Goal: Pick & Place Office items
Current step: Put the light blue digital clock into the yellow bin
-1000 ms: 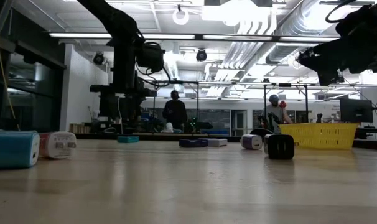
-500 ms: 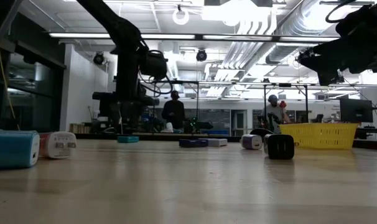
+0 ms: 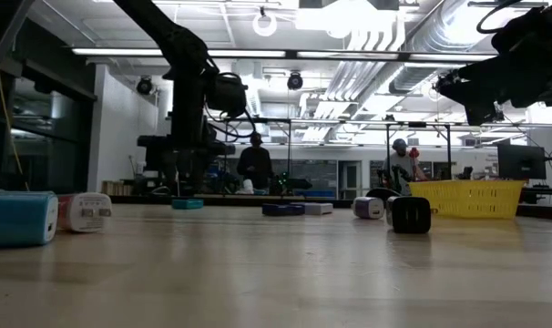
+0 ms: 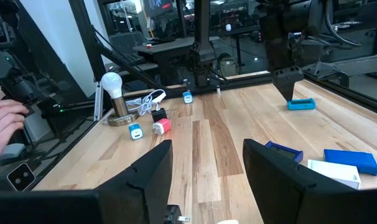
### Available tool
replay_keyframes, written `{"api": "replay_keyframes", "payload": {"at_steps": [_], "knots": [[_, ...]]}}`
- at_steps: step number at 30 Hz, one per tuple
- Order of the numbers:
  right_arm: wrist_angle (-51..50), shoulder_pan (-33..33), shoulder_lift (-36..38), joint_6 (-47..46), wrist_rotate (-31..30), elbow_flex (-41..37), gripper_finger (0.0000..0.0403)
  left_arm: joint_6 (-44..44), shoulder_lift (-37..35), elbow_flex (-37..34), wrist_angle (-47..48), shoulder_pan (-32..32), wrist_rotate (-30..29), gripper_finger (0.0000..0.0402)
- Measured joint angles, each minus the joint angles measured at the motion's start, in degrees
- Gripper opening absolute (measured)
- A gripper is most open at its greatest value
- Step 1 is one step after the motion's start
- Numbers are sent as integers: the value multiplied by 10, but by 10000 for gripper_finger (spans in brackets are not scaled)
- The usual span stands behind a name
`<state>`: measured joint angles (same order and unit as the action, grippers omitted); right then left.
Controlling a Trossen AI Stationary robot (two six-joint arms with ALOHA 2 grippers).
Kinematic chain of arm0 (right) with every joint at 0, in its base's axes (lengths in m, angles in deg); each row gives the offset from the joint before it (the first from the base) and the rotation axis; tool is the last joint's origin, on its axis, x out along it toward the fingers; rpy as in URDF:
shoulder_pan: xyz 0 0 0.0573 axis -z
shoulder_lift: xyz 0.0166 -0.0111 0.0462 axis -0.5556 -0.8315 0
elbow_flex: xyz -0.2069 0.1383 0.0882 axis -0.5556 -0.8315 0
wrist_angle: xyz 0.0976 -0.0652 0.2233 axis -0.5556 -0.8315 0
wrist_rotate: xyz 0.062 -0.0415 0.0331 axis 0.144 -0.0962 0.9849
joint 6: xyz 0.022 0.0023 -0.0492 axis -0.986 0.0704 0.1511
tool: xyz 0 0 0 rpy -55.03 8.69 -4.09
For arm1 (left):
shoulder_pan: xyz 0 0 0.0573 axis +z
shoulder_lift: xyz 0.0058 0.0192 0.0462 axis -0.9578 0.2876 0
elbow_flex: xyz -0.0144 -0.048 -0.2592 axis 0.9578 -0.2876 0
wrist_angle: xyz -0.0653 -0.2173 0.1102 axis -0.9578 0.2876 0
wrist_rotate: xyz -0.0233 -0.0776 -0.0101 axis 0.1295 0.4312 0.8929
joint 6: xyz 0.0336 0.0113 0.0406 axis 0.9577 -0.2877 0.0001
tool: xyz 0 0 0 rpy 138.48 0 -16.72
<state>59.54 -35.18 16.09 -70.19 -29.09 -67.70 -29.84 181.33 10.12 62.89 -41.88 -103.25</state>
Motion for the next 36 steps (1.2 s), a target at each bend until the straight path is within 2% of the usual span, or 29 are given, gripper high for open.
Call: {"api": "replay_keyframes", "payload": {"at_steps": [5,12,18,36], "knots": [[0,0,0,0,0,0,183,-7,0,-2,0,7,1,243],[0,0,0,0,0,0,183,-2,0,-30,-26,35,31,243],[0,0,0,0,0,0,183,13,1,-30,-58,34,31,243],[0,0,0,0,0,0,183,19,22,-31,-68,37,25,243]]}}
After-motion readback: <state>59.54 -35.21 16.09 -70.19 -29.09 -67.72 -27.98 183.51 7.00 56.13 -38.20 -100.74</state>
